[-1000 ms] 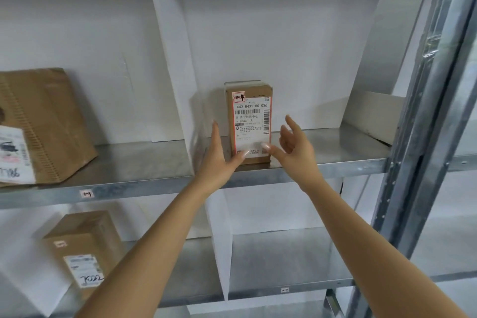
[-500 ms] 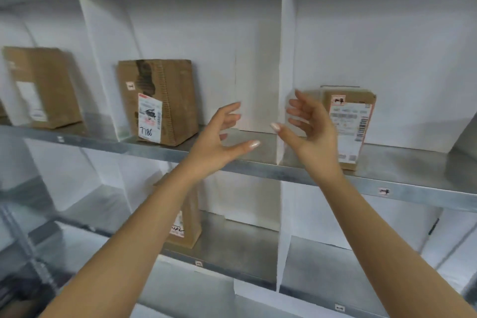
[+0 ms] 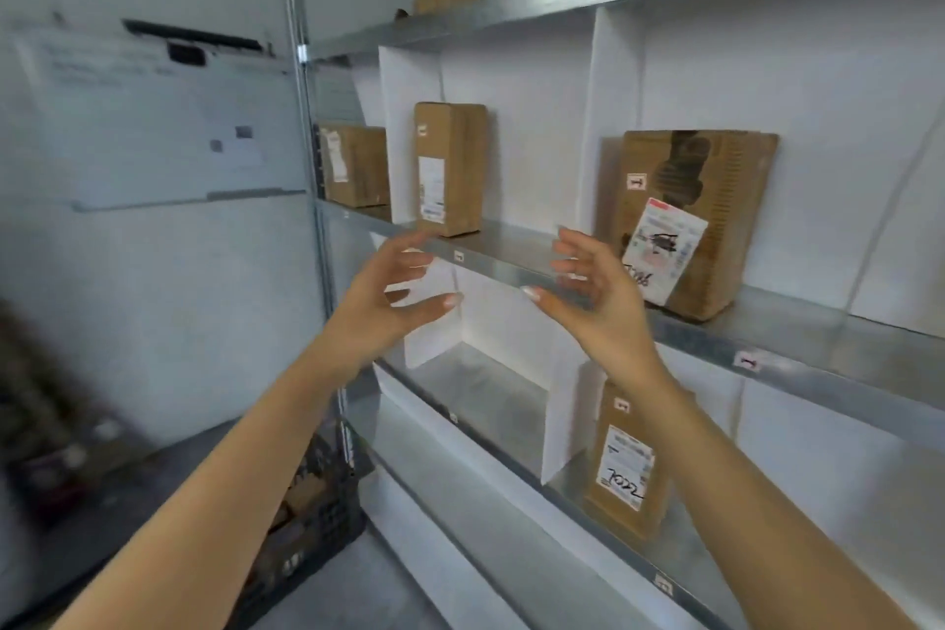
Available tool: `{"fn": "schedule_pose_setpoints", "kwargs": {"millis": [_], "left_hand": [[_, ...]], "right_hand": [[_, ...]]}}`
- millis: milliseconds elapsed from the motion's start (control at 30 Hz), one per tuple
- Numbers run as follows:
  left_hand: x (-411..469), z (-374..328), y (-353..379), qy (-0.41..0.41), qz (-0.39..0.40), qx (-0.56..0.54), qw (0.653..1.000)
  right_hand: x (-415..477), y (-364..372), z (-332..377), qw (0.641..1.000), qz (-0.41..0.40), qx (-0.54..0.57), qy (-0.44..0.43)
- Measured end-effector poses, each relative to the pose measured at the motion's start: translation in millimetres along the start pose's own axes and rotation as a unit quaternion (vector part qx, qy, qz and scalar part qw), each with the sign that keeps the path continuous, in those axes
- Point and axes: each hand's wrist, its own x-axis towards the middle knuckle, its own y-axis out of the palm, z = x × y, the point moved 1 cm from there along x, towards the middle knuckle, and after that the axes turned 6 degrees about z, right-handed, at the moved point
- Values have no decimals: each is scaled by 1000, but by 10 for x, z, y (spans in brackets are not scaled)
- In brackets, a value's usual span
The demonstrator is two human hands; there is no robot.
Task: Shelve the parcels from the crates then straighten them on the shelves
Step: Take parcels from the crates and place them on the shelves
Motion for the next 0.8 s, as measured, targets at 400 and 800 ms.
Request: {"fn": "schedule_pose_setpoints", "kwargs": {"millis": [400, 800], "left_hand": [[-505, 1543, -2590, -139, -183, 73, 970], [303, 3682, -3823, -282, -220, 79, 930]], "right_hand": [[955, 3234, -777, 973, 214, 79, 44], [2074, 5596, -2505, 924, 340, 129, 122]]}}
